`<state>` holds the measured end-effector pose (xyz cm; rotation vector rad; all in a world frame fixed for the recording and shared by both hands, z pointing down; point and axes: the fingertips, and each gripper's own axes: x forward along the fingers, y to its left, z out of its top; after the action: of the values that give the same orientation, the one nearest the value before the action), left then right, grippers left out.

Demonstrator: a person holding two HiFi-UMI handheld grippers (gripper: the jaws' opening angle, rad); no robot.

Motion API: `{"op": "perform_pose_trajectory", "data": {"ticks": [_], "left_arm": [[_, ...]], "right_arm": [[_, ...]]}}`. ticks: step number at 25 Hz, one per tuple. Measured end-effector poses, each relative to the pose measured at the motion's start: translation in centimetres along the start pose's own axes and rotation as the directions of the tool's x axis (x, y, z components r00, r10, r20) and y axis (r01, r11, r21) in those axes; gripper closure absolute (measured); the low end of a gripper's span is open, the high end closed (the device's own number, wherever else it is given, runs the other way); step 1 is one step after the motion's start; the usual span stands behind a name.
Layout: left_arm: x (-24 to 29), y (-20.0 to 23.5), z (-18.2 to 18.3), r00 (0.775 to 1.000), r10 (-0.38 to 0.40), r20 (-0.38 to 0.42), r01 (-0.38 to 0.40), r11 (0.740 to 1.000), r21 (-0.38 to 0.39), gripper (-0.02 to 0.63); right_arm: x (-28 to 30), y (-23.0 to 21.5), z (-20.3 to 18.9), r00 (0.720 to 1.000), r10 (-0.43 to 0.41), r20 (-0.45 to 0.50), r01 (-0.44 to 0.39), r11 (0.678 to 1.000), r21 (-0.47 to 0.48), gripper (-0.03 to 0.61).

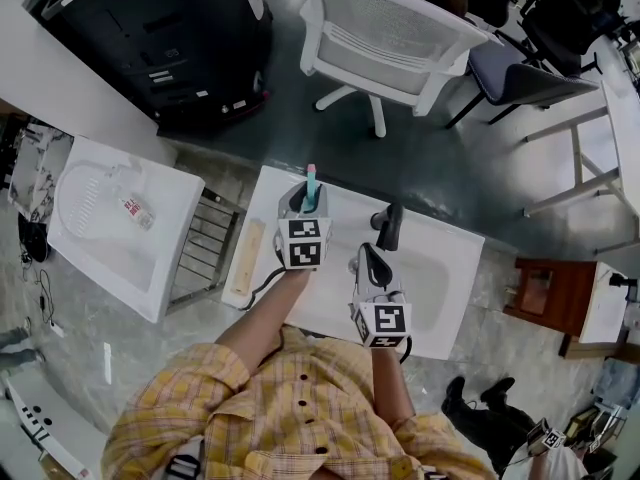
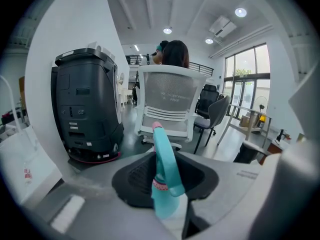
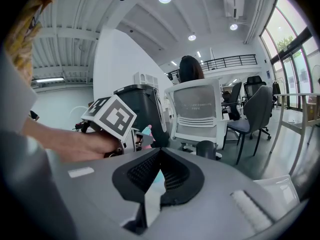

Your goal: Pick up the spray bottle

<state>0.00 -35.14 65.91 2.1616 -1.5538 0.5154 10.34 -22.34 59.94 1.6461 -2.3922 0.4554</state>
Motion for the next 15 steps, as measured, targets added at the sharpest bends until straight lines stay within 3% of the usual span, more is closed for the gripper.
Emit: {"op": "perform_pose_trajectory", "data": {"ticks": [15], "left_arm": [[-1.9,-0.1,1.2,0.999,-0.032,0.025,0.032,0.999,0.018,0.505]], "right_arm": [[-0.6,1.0,0.8,1.0,-0.004,0.018,0.004,1.0,-0.009,0.577]]}}
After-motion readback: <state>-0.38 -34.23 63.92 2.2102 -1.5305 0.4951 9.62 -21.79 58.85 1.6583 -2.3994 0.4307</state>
